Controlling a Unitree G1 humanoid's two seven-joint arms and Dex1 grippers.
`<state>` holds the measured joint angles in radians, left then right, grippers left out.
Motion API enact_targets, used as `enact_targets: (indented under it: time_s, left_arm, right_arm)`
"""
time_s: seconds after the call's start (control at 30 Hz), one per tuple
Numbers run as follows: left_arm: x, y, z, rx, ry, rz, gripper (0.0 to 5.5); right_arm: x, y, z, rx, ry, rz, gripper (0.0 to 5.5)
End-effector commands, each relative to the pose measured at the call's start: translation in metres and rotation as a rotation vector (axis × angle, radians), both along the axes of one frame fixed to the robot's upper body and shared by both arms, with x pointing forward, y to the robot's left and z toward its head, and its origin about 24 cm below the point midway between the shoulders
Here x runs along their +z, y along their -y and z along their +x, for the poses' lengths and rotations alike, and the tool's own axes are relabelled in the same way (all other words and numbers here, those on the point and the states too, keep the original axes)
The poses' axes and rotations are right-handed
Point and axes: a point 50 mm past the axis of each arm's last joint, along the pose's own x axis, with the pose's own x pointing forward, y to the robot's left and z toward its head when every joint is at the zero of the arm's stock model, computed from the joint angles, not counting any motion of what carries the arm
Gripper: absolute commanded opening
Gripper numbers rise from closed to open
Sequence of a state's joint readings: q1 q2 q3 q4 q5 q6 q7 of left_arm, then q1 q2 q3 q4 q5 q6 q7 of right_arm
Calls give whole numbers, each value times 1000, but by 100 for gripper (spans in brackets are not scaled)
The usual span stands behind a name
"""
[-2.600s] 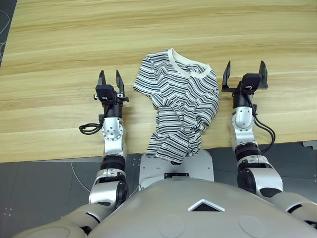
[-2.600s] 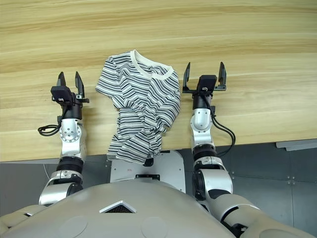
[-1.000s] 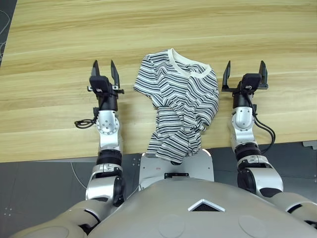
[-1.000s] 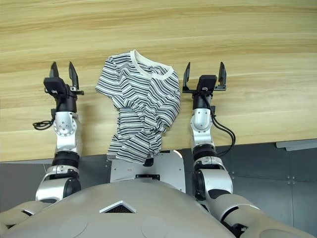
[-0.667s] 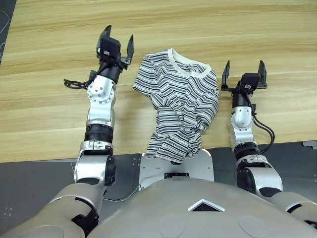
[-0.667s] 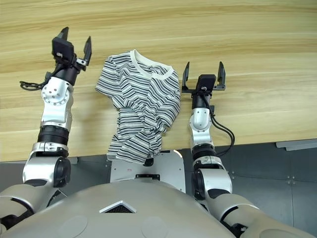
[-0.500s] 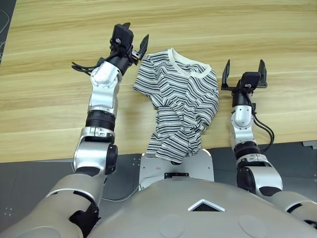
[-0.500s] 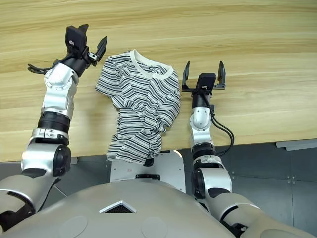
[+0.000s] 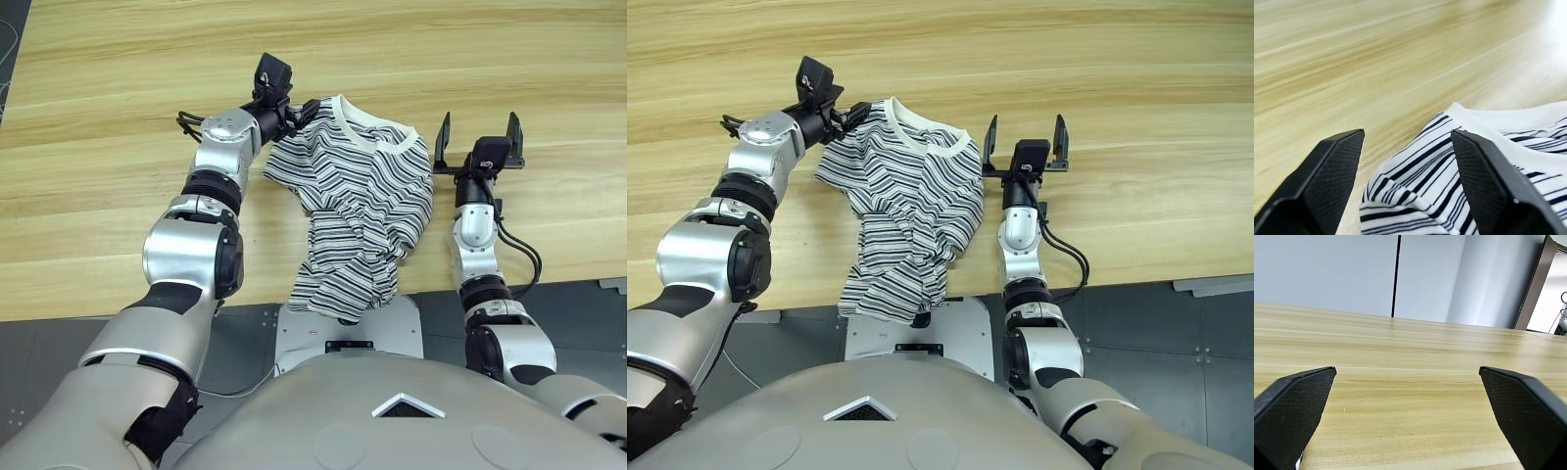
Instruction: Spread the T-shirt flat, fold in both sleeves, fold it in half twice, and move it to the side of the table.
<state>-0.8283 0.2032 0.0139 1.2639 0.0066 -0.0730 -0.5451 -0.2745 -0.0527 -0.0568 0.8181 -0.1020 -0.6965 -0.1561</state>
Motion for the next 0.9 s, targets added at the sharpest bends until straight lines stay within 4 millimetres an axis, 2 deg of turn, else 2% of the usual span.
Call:
enact_targets:
  time_s: [0.03,0.2,0.57,0.73,0.9]
  left_arm:
    - [-3,-2,0,15,-38,42,329]
    - [-10,-7,-4,65,-58,40,329]
    - [-24,-1,-12,65,-121,33,329]
    - [-31,0,-17,71,-148,37,241]
    - [-33,-2,-18,150,-160,-20,160]
  right_arm:
    - [5,-3,2,5,16,13,550]
    - [4,-3,-2,4,15,14,550]
    - [2,-5,-17,4,5,17,550]
    - [3,-6,-19,4,4,19,550]
    - [2,-7,-20,15,-3,18,550]
